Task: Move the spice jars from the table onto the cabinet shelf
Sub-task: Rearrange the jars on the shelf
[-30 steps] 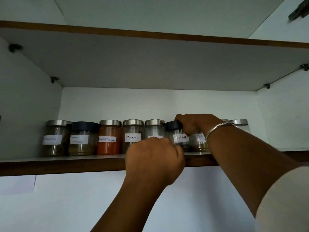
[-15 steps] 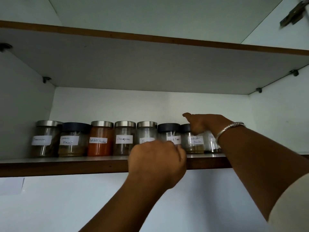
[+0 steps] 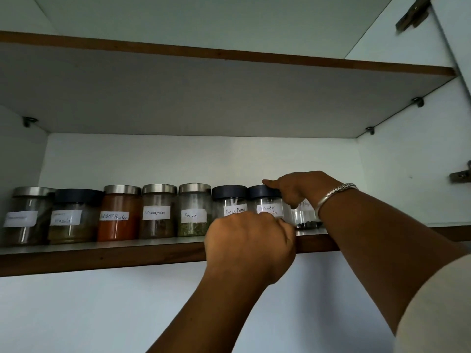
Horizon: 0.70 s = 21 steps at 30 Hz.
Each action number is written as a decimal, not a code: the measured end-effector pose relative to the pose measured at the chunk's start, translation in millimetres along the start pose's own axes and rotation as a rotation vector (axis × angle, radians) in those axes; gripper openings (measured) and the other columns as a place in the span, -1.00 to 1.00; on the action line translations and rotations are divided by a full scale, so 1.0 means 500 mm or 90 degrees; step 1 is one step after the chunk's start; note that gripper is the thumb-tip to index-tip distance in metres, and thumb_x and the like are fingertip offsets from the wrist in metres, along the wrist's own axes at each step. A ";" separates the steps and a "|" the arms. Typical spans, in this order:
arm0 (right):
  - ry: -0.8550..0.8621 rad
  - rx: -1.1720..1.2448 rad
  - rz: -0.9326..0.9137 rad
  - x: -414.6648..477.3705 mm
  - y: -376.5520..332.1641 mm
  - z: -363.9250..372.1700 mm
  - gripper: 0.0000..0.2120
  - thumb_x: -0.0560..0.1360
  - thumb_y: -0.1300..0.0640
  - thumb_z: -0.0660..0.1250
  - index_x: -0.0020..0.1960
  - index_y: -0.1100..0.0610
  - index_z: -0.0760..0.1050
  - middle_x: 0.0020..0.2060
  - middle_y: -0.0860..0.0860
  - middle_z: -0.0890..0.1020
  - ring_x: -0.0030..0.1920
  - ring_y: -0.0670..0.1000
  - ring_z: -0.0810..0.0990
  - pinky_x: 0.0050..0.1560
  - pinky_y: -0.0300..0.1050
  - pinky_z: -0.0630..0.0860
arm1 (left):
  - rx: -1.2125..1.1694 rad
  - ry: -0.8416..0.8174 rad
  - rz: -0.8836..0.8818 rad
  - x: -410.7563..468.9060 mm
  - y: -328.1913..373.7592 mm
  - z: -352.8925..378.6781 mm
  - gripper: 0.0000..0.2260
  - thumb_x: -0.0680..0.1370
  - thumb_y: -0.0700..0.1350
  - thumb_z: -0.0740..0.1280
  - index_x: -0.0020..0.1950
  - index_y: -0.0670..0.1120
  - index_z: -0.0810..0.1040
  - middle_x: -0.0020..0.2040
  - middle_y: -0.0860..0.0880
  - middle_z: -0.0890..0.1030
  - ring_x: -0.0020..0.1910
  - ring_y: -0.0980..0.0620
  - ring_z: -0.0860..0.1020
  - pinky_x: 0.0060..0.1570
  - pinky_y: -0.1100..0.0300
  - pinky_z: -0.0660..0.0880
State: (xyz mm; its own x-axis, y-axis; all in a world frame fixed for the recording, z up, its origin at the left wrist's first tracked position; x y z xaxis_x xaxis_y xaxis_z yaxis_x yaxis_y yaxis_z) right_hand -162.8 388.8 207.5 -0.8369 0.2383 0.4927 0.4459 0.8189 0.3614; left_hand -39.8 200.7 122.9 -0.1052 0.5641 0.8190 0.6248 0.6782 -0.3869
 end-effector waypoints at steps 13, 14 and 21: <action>-0.073 0.046 0.072 -0.022 0.142 0.066 0.04 0.38 0.27 0.40 0.49 -0.05 -0.32 0.49 0.11 0.17 0.48 0.21 0.12 0.38 0.14 0.25 | -0.058 -0.047 0.031 0.063 0.102 0.017 -0.71 0.59 -0.02 0.00 -0.30 -0.10 0.23 -0.41 -0.02 0.24 -0.38 -0.03 0.27 -0.33 0.11 0.26; -0.089 0.079 0.073 -0.020 0.147 0.076 0.06 0.35 0.27 0.42 0.50 -0.06 -0.30 0.48 0.11 0.20 0.44 0.20 0.22 0.35 0.10 0.29 | -0.066 -0.032 0.019 0.068 0.109 0.016 -0.70 0.59 -0.01 0.00 -0.30 -0.10 0.24 -0.41 -0.03 0.25 -0.39 -0.03 0.27 -0.32 0.11 0.28; 0.019 0.106 0.020 0.021 0.148 0.070 -0.32 0.09 0.01 0.14 0.22 -0.15 0.23 0.01 0.06 0.59 -0.13 0.12 0.54 -0.17 0.00 0.45 | -0.015 0.022 -0.009 0.069 0.121 0.005 -0.64 0.59 -0.02 0.02 -0.39 -0.06 0.09 -0.44 -0.01 0.20 -0.43 -0.03 0.24 -0.40 0.18 0.24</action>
State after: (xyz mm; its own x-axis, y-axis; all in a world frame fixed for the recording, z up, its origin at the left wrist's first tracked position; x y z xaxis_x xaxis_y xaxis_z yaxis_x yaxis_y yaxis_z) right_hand -149.7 470.4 211.7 -0.8120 0.2519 0.5265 0.4115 0.8868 0.2104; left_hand -7.5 262.7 126.8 -0.0878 0.5382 0.8383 0.6411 0.6746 -0.3660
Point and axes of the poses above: each hand's wrist, its own x-axis towards the middle knuckle, its own z-axis out of the palm, y = z × x, the point moved 9 cm from there along x, towards the middle knuckle
